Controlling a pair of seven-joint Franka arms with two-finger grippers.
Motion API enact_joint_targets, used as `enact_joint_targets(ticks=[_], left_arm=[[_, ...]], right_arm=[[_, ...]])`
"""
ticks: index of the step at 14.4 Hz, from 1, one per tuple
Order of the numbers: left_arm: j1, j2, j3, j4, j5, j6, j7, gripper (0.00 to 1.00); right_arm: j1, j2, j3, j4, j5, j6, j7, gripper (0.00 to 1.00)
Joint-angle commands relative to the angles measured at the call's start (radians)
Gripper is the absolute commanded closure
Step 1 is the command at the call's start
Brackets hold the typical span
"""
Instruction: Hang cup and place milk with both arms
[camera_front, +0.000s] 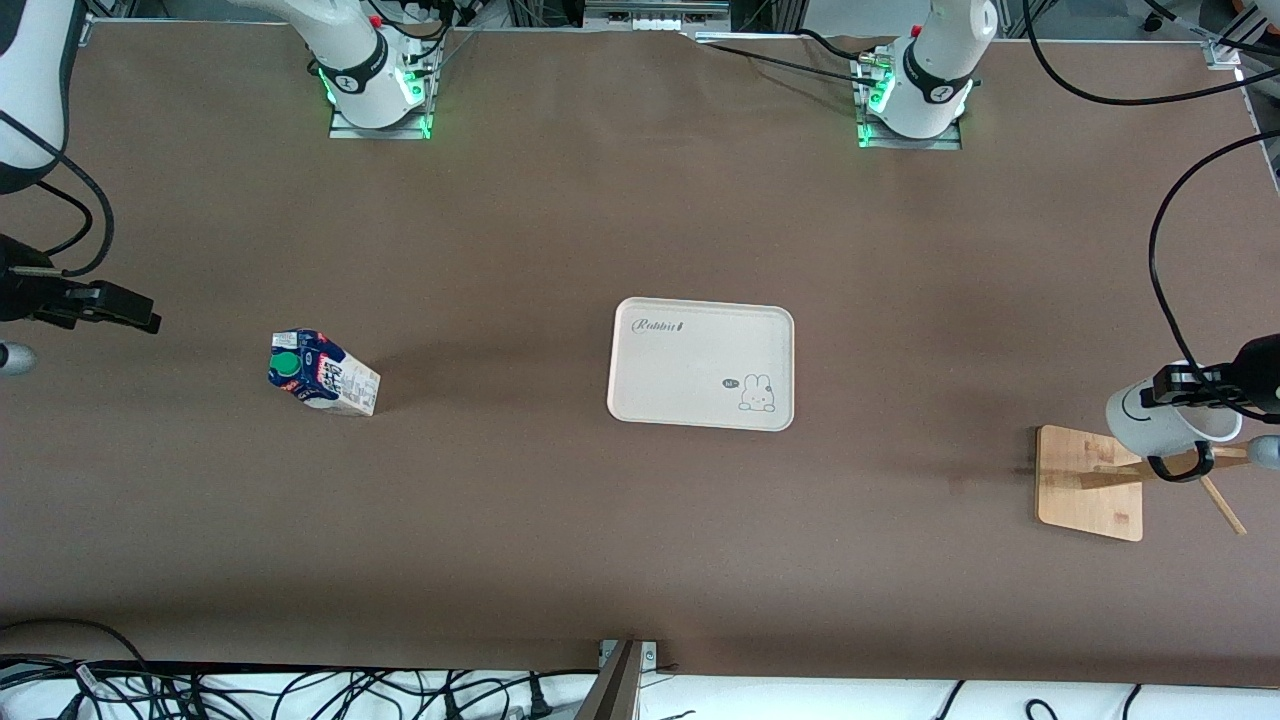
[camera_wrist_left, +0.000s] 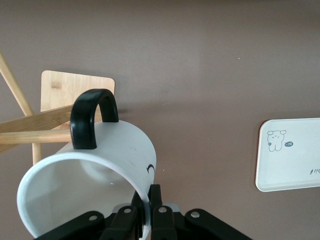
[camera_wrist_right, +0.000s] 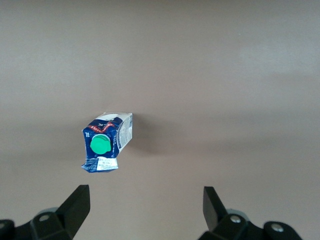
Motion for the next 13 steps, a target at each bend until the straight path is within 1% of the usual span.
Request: enact_joint_targets(ticks=[1, 3, 7, 8, 9, 10, 11, 12, 13], left_arm=[[0.029, 0.006, 0.001, 0.018, 0.006, 0.023, 0.075, 1.00], [0.042, 0.006, 0.001, 0.018, 0.006, 0.023, 0.101, 1.00], [0.045, 0.014, 0.001, 0.016, 0.011, 0.022, 0.106, 1.00], [0.046, 0.019, 0.001, 0.016, 0.012, 0.022, 0.127, 0.98], [0.045, 0.023, 0.001, 0.016, 0.014, 0.022, 0.180, 0.67], [0.046, 0.026, 0.001, 0.015, 0.012, 0.023, 0.226, 0.12], [0.052, 0.035, 0.001, 0.015, 0.009, 0.022, 0.253, 0.00], [0.052, 0.034, 0.000, 0.016, 0.011, 0.022, 0.247, 0.00], [0.054, 0.032, 0.000, 0.016, 0.012, 0.020, 0.245, 0.00]], right_arm=[[-0.002, -0.008, -0.024, 0.049, -0.003, -0.053, -0.010, 0.00], [-0.002, -0.010, -0.045, 0.137, 0.003, -0.107, -0.019, 0.00], [-0.001, -0.003, -0.035, 0.150, 0.026, -0.098, -0.023, 0.00], [0.002, -0.003, -0.033, 0.152, 0.026, -0.101, -0.023, 0.00], [0.005, -0.003, -0.032, 0.152, 0.028, -0.103, -0.023, 0.00], [0.013, -0.005, -0.030, 0.153, 0.029, -0.103, -0.023, 0.00], [0.028, -0.006, -0.033, 0.153, 0.029, -0.112, -0.023, 0.00], [0.036, -0.007, -0.029, 0.155, 0.026, -0.118, -0.020, 0.00], [0.004, -0.013, 0.012, 0.156, 0.024, -0.118, -0.023, 0.00]])
